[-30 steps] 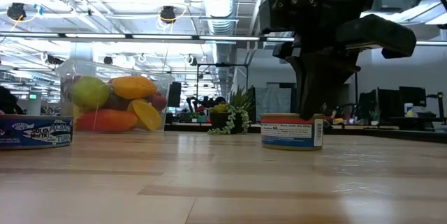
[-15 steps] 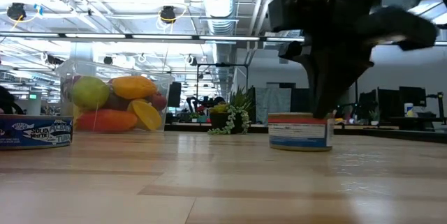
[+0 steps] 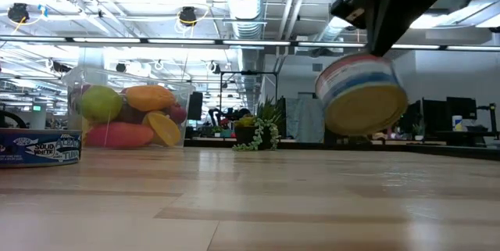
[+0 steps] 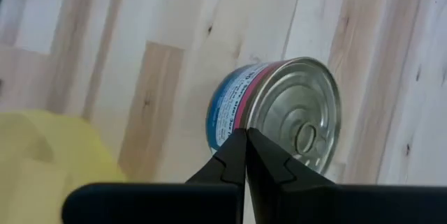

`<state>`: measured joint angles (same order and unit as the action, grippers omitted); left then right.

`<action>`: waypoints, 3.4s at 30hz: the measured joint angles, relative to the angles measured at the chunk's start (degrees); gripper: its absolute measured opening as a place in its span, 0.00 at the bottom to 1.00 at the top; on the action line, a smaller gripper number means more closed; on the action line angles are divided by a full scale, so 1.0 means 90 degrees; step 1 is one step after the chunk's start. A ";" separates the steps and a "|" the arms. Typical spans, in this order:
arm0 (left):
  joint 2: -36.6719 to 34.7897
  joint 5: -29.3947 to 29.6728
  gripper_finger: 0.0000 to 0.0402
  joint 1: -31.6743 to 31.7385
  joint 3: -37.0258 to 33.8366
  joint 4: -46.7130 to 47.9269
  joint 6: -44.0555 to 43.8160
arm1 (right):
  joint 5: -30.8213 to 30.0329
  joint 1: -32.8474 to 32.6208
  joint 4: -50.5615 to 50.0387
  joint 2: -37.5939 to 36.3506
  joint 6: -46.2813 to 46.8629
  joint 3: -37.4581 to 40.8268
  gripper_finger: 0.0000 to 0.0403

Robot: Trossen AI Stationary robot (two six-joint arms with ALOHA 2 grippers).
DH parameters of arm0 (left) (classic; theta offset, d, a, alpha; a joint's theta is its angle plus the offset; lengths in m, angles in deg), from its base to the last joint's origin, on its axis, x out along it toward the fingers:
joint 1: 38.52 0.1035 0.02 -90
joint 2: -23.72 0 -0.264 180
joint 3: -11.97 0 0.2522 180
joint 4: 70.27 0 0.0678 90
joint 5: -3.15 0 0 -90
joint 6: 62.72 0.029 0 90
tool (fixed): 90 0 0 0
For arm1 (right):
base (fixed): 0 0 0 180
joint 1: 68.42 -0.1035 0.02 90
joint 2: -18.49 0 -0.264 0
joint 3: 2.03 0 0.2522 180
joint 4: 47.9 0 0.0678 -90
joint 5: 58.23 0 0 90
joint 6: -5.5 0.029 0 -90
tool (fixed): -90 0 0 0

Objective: Pick & Place Food Item
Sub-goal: Put the blue pink tuna can into the yellow bin, then put the blue tuna can into the yellow bin

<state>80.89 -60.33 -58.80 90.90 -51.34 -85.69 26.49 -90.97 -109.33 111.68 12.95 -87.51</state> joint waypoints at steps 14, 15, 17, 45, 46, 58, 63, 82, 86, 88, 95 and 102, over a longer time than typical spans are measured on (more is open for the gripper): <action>0.0000 0.0000 0.54 -0.0001 0.0000 0.0002 0.0000 | 0.0255 -0.1504 -0.0556 -0.1355 0.1727 -0.0012 0.00; 0.0000 0.0000 0.54 -0.0001 0.0000 0.0000 0.0000 | 0.0253 -0.1701 -0.0567 -0.1419 0.1941 -0.0012 0.00; 0.0000 0.0000 0.54 -0.0002 0.0000 0.0000 0.0000 | 0.0231 -0.2103 -0.0590 -0.1490 0.2358 -0.0012 0.00; -0.0002 0.0468 0.54 0.0000 0.0000 -0.0007 0.0000 | -0.0770 -0.4884 -0.0390 0.0716 0.3499 -0.0019 0.00; -0.0002 0.0491 0.54 0.0002 0.0000 -0.0006 0.0000 | -0.0809 -0.4922 -0.0372 0.0724 0.3454 -0.0019 0.00; -0.0002 0.0612 0.54 0.0018 0.0000 -0.0007 0.0000 | -0.0750 -0.5067 0.0056 0.0724 0.3003 -0.0019 0.08; -0.0002 0.0610 0.54 0.0018 0.0000 -0.0005 -0.0019 | -0.0730 -0.5067 0.0013 0.0722 0.2953 -0.0019 0.23; 0.1591 -0.1234 0.01 0.0147 0.0002 0.7038 -0.6555 | -0.1409 -0.5062 -0.0916 -0.0036 0.4676 -0.0024 0.36; 0.2447 -0.2290 0.00 0.0282 0.0002 0.7538 -0.6652 | -0.1462 -0.5053 -0.0939 -0.0024 0.4679 -0.0024 0.30; 0.2805 -0.2507 0.00 0.0366 0.0002 0.7550 -0.6652 | -0.1541 -0.5045 -0.0937 -0.0024 0.4681 -0.0024 0.28; 0.3883 -0.3019 0.00 0.0742 0.0002 0.7517 -0.6508 | -0.1756 -0.5011 -0.0937 -0.0020 0.4681 -0.0022 0.25; 0.4736 -0.3478 0.00 0.0751 0.0002 0.7197 -0.6483 | -0.1755 -0.5014 -0.0939 -0.0017 0.4705 -0.0022 0.24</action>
<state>123.52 -91.63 -52.04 90.92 13.43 -144.03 10.69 -136.10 -117.78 111.53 55.30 -87.71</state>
